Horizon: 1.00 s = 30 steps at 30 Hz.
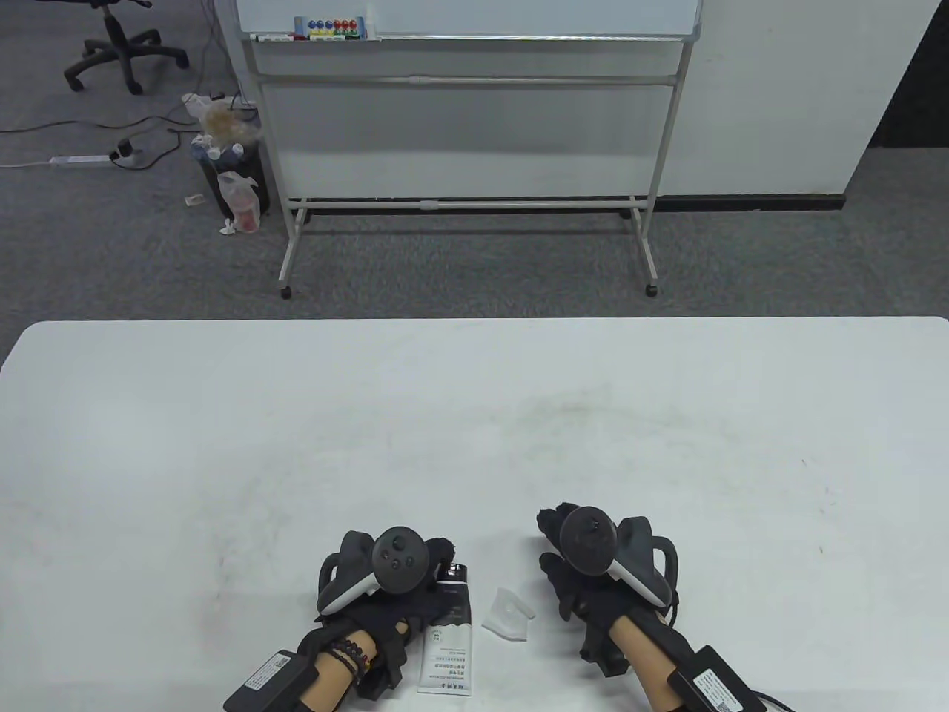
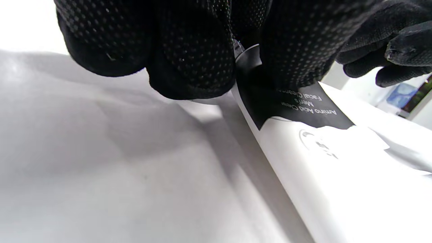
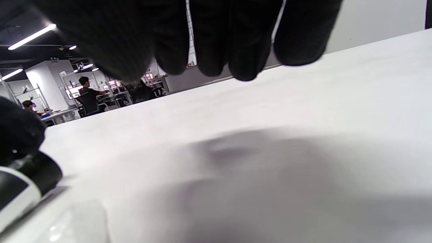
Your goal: Squeeze cleansing milk onto cotton pad
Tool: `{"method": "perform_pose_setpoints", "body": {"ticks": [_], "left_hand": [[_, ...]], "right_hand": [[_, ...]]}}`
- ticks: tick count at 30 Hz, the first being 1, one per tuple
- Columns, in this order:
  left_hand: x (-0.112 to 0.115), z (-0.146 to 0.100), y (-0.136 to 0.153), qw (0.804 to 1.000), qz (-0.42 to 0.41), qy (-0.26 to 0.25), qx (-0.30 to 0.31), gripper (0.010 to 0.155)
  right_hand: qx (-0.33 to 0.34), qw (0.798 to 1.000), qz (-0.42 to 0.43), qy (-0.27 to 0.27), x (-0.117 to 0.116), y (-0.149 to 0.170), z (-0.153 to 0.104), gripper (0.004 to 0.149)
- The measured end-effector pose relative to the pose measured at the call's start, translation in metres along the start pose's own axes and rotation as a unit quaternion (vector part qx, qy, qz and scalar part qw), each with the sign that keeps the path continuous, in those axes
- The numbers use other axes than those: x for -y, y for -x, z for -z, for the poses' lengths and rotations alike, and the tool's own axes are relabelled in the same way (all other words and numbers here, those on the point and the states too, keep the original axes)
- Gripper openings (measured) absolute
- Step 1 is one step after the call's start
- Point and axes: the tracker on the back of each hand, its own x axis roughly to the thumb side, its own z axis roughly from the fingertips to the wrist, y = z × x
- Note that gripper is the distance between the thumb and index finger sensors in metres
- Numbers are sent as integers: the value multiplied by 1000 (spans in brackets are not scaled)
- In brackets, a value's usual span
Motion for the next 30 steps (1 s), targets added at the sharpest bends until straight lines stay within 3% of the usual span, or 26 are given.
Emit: {"method": "perform_pose_setpoints", "body": {"ticks": [5,10,14,23,30], "left_hand": [[-14,-2,8,999,16,-37,10,79],[-34,-9,24,997,24,-70,26,76],[-44,-14,39,996,-15,-86,31,78],[-46,-14,57,994,-37,-98,11,75],[-44,-15,55,995,-23,-99,19,74]], "right_hand": [[-6,999,-30,23,5,6,1,66],[-5,999,-38,27,7,7,1,68],[-1,999,-41,36,10,6,0,70],[0,999,-43,23,7,8,0,73],[4,999,-42,19,5,6,-1,72]]}}
